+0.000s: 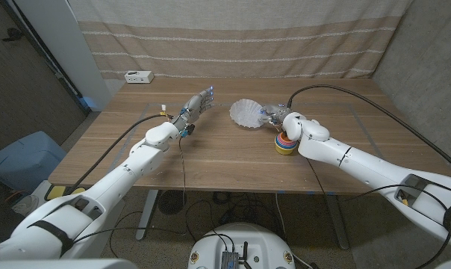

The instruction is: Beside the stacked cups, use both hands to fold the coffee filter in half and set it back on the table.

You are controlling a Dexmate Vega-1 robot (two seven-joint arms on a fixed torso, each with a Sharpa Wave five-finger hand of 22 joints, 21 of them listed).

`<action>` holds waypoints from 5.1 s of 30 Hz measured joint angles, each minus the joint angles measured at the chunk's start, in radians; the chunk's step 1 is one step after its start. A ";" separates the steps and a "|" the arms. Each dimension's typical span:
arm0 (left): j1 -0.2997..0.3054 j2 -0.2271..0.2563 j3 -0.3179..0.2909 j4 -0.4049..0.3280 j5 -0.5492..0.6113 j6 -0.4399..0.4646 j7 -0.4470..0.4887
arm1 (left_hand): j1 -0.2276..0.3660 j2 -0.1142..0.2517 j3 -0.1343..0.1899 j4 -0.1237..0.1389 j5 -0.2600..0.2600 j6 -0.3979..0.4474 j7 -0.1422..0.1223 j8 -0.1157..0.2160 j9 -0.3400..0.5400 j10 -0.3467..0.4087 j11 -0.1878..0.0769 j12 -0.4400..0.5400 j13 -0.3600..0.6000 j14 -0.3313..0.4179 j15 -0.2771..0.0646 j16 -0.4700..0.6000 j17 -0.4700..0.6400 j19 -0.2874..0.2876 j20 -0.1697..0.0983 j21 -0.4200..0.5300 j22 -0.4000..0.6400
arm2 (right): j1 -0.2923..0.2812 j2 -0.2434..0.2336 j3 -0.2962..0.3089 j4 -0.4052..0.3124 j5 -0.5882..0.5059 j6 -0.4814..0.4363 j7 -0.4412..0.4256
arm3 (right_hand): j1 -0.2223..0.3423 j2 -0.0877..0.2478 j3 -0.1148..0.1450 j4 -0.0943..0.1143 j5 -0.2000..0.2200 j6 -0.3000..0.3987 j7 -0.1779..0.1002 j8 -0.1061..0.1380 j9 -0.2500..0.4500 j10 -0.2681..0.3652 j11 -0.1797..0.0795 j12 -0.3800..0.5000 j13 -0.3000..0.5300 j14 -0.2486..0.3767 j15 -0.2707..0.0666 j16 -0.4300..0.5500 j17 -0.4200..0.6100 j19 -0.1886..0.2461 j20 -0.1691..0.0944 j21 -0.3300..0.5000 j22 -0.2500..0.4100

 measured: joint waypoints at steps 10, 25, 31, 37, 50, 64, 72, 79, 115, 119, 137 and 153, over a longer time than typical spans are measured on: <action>-0.032 0.001 0.035 0.020 0.073 0.001 0.018 | 0.062 0.027 0.061 -0.034 -0.012 0.068 0.029 0.000 0.000 0.045 -0.005 0.000 0.000 0.003 -0.012 -0.007 -0.006 -0.065 -0.036 -0.052 0.000 | 0.010 0.005 -0.012 0.023 -0.002 -0.002 0.011 | 0.009 -0.001 -0.001 -0.001 0.000 -0.002 -0.002 0.000 0.000 -0.005 -0.005 0.000 0.000 0.000 0.000 0.000 0.000 0.000 0.000 0.000 0.001; -0.098 -0.014 0.119 0.059 0.204 0.017 0.016 | 0.103 0.042 0.105 -0.061 -0.031 0.034 0.045 -0.015 0.000 0.039 -0.015 -0.015 0.000 -0.009 -0.023 -0.011 -0.004 -0.107 -0.054 -0.082 0.000 | 0.013 0.005 -0.017 0.031 0.003 0.000 0.015 | 0.013 0.003 -0.001 -0.001 0.000 -0.001 -0.002 0.000 0.000 -0.005 -0.005 0.000 0.000 0.000 0.000 0.000 0.000 -0.002 -0.002 0.000 0.000; -0.120 -0.044 0.141 0.099 0.205 -0.009 -0.032 | 0.086 0.031 0.086 -0.045 -0.031 0.019 0.041 -0.015 0.000 0.030 -0.023 -0.019 0.000 -0.013 -0.026 -0.011 0.000 -0.096 -0.057 -0.082 0.005 | 0.009 0.002 -0.017 0.025 0.005 -0.001 0.016 | 0.017 0.007 -0.001 -0.001 0.000 -0.001 -0.002 0.000 0.000 -0.005 -0.005 0.000 0.000 0.000 0.000 0.000 0.000 -0.002 -0.002 -0.004 -0.003; -0.130 -0.068 0.151 0.124 0.180 -0.036 -0.088 | 0.076 0.021 0.075 -0.035 -0.031 0.010 0.051 -0.016 0.000 0.030 -0.023 -0.019 0.000 -0.013 -0.026 -0.011 0.000 -0.087 -0.056 -0.082 0.005 | 0.005 -0.003 -0.017 0.016 0.005 -0.005 0.016 | 0.017 0.007 -0.004 -0.004 0.000 -0.001 -0.002 0.004 0.000 -0.005 -0.005 0.000 0.000 0.000 0.000 0.000 0.000 -0.004 -0.004 -0.009 -0.003; -0.132 -0.129 0.163 0.151 0.125 -0.064 -0.166 | 0.052 0.018 0.061 -0.021 -0.031 -0.024 0.060 -0.015 0.000 0.026 -0.019 -0.019 0.000 -0.023 -0.027 -0.011 0.000 -0.088 -0.055 -0.089 0.005 | -0.002 -0.008 -0.018 0.004 0.005 -0.007 0.016 | 0.022 0.012 -0.005 -0.005 0.000 -0.001 -0.002 0.004 0.000 -0.001 -0.001 0.004 0.000 0.000 0.000 0.000 0.000 -0.006 -0.006 -0.008 -0.003; -0.153 -0.153 0.183 0.167 0.146 -0.069 -0.167 | 0.037 0.010 0.053 -0.013 -0.031 -0.027 0.063 -0.015 0.000 0.026 -0.019 -0.019 0.000 -0.023 -0.026 -0.011 0.000 -0.090 -0.058 -0.097 0.005 | -0.014 -0.018 -0.009 -0.014 0.005 0.002 0.012 | 0.031 0.013 -0.005 -0.004 0.000 0.002 0.002 0.008 0.000 0.007 -0.002 0.008 0.000 0.000 0.000 0.000 0.000 0.001 -0.007 -0.008 -0.003; -0.172 -0.152 0.199 0.167 0.171 -0.036 -0.165 | 0.023 -0.003 0.041 -0.002 -0.029 -0.032 0.068 -0.015 -0.001 0.023 -0.016 -0.019 0.000 -0.027 -0.023 -0.011 0.000 -0.091 -0.059 -0.098 0.005 | -0.019 -0.021 -0.002 -0.019 0.006 0.006 0.011 | 0.031 0.013 -0.005 -0.004 0.000 0.002 0.002 0.008 0.000 0.006 -0.002 0.008 0.000 0.000 0.000 0.000 0.000 0.001 -0.007 -0.008 -0.001; -0.200 -0.156 0.215 0.189 0.186 -0.025 -0.186 | 0.000 -0.025 0.021 0.011 -0.022 -0.015 0.081 -0.009 -0.002 0.044 -0.015 -0.014 0.000 -0.018 -0.019 -0.007 0.000 -0.096 -0.065 -0.098 0.005 | -0.022 -0.021 0.004 -0.019 0.013 0.013 0.007 | 0.031 0.013 -0.008 -0.008 0.000 0.002 0.002 0.008 0.000 0.006 -0.002 0.008 0.000 0.000 0.000 0.000 0.000 0.001 -0.007 -0.008 -0.001; -0.260 -0.138 0.261 0.232 0.275 -0.043 -0.250 | -0.032 -0.047 -0.037 0.013 0.000 0.133 0.130 -0.019 0.000 0.204 -0.005 -0.019 0.000 0.112 -0.019 -0.019 -0.002 -0.009 -0.059 -0.141 0.003 | -0.093 -0.076 0.138 -0.102 0.116 0.028 -0.096 | 0.050 0.011 -0.029 -0.005 0.004 0.008 0.007 0.008 0.000 0.004 0.015 0.008 0.000 0.028 0.006 0.005 0.001 0.013 0.016 -0.006 0.000; -0.268 -0.138 0.269 0.226 0.289 -0.022 -0.249 | -0.032 -0.047 -0.037 0.013 0.000 0.132 0.129 -0.019 0.000 0.203 -0.006 -0.019 0.000 0.112 -0.019 -0.019 -0.002 -0.015 -0.064 -0.141 0.003 | -0.121 -0.088 0.168 -0.133 0.121 0.024 -0.129 | 0.078 0.048 0.001 0.001 0.008 0.039 0.002 0.012 0.000 0.025 0.005 0.008 0.000 0.035 0.002 0.012 0.007 0.024 0.005 0.000 0.003; -0.363 -0.163 0.350 0.243 0.407 0.030 -0.265 | -0.049 -0.065 -0.061 0.013 0.008 0.150 0.129 -0.007 0.000 0.215 -0.011 -0.019 0.000 0.115 -0.025 -0.014 -0.002 -0.002 -0.088 -0.141 0.003 | -0.218 -0.122 0.246 -0.201 0.126 0.080 -0.318 | 0.085 0.054 0.015 0.015 0.008 0.076 0.004 0.023 0.000 0.058 0.007 0.019 0.000 0.072 -0.003 0.031 0.017 0.045 0.005 0.009 0.003; -0.464 -0.178 0.451 0.214 0.518 0.158 -0.358 | -0.067 -0.107 -0.107 0.017 0.016 0.210 0.149 0.002 0.000 0.270 0.016 -0.003 0.000 0.174 -0.012 -0.003 -0.002 0.018 -0.095 -0.145 0.002 | -0.262 -0.128 0.277 -0.223 0.108 0.154 -0.392 | 0.085 0.054 0.011 0.020 0.008 0.087 0.000 0.023 0.000 0.076 0.004 0.019 0.000 0.099 -0.002 0.043 0.021 0.061 0.003 0.009 0.003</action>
